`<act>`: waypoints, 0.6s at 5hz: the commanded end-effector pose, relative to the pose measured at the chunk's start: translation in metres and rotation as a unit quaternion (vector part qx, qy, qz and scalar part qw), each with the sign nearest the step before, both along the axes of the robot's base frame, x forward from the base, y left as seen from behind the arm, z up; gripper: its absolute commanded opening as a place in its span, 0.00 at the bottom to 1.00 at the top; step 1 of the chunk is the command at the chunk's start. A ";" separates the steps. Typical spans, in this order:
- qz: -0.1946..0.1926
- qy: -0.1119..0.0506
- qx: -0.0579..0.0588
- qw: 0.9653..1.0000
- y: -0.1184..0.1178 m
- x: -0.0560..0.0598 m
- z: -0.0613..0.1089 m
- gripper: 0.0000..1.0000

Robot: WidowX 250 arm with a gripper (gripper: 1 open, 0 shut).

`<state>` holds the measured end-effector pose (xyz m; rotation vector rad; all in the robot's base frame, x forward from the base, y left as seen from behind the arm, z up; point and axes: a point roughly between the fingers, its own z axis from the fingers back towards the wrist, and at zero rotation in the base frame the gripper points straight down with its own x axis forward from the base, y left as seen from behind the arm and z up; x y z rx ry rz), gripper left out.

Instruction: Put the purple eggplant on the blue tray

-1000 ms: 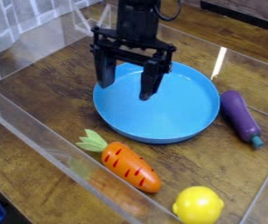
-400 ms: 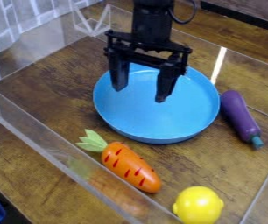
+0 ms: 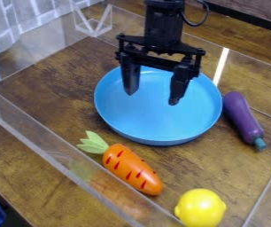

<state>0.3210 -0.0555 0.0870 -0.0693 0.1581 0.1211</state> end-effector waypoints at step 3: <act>0.000 -0.053 -0.024 0.998 -0.026 0.023 0.029 1.00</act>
